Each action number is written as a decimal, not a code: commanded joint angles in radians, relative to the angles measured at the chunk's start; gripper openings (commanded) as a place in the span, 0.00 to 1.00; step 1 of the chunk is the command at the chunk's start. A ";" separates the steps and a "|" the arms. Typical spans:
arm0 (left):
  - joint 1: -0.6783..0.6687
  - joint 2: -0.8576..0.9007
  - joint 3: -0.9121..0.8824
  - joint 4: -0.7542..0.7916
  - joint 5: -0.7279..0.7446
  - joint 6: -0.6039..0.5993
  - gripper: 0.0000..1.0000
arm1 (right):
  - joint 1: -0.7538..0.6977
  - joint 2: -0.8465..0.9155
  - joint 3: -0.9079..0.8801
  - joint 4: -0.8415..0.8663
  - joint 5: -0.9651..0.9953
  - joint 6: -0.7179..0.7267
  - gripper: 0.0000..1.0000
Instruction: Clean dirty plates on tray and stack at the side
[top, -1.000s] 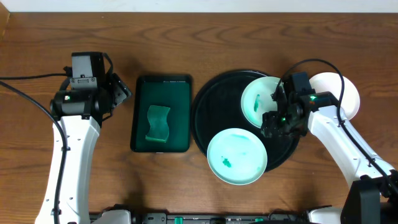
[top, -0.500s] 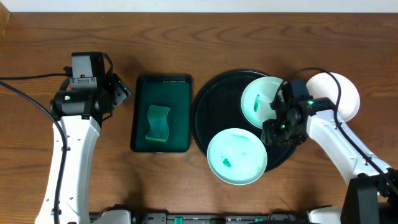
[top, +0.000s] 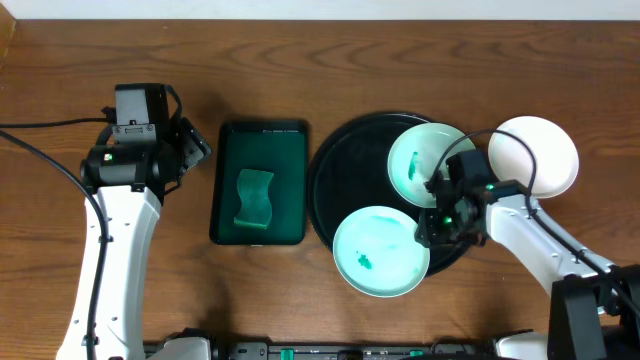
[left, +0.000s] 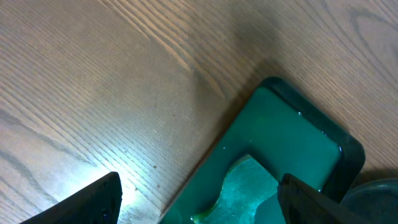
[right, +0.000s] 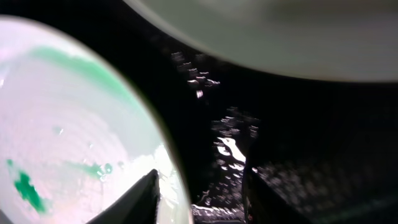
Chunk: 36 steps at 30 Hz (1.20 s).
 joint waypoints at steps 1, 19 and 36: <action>0.004 0.002 0.010 -0.002 -0.006 -0.008 0.80 | 0.037 -0.007 -0.018 0.059 -0.034 -0.006 0.11; 0.004 0.002 0.010 -0.002 -0.006 -0.008 0.81 | 0.048 -0.018 0.002 0.146 0.380 0.229 0.01; 0.004 0.002 0.010 -0.002 -0.006 -0.008 0.81 | 0.048 -0.031 0.039 0.222 0.504 0.286 0.01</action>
